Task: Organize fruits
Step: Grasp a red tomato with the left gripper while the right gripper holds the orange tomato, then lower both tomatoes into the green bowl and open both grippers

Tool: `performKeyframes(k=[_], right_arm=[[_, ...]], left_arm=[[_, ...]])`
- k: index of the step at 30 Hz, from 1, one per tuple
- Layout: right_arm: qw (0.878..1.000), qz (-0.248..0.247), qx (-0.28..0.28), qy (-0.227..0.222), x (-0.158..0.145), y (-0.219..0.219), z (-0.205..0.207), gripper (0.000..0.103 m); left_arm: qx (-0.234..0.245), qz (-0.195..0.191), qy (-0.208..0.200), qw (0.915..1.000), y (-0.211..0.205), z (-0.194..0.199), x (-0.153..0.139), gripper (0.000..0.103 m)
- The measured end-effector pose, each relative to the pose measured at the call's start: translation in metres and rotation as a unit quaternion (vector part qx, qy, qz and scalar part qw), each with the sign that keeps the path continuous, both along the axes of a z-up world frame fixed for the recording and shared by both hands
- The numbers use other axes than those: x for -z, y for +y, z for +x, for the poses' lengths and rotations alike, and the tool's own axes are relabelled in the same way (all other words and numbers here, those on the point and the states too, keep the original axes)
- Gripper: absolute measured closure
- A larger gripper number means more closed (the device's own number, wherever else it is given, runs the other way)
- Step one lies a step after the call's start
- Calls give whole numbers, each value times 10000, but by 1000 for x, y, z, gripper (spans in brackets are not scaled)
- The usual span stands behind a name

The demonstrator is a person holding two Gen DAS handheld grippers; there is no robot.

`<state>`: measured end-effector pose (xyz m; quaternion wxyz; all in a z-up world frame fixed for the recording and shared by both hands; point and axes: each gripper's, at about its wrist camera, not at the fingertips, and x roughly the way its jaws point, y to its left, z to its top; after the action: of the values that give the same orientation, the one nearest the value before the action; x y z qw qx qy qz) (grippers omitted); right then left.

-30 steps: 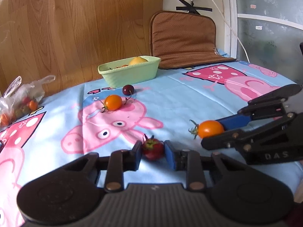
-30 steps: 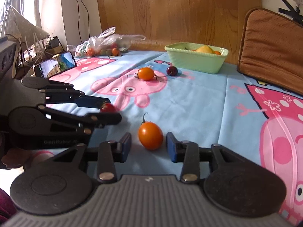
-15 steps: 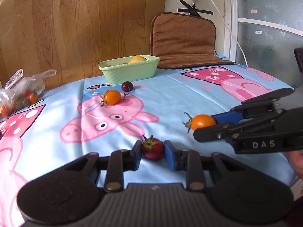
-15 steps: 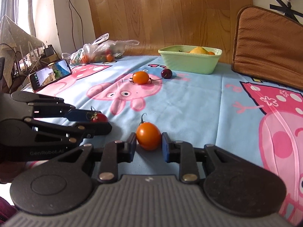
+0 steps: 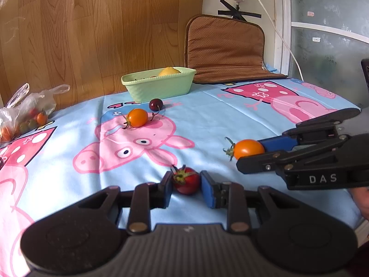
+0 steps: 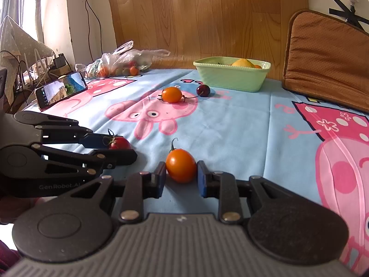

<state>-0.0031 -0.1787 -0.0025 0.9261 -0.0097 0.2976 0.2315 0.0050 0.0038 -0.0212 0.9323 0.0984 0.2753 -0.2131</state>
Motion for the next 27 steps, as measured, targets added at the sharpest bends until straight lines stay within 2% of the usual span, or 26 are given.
performKeyframes(k=[7,15,22,27], right_arm=[[10000,65,7,6,0,-2,0,72],[9994,289,158,91,-2,-11,5,72],[9990,354,265,67,-7,-16,15,72],[9985,460,306,23,-16,-22,36,72]], left_arm=[[-12,-47,23,10000,1,1,-2,77],[-114,-402,88,9991,11,8,-16,77],[-260,-569,188,9979,22,25,-26,77],[-255,-543,14,9982,22,49,-47,77]])
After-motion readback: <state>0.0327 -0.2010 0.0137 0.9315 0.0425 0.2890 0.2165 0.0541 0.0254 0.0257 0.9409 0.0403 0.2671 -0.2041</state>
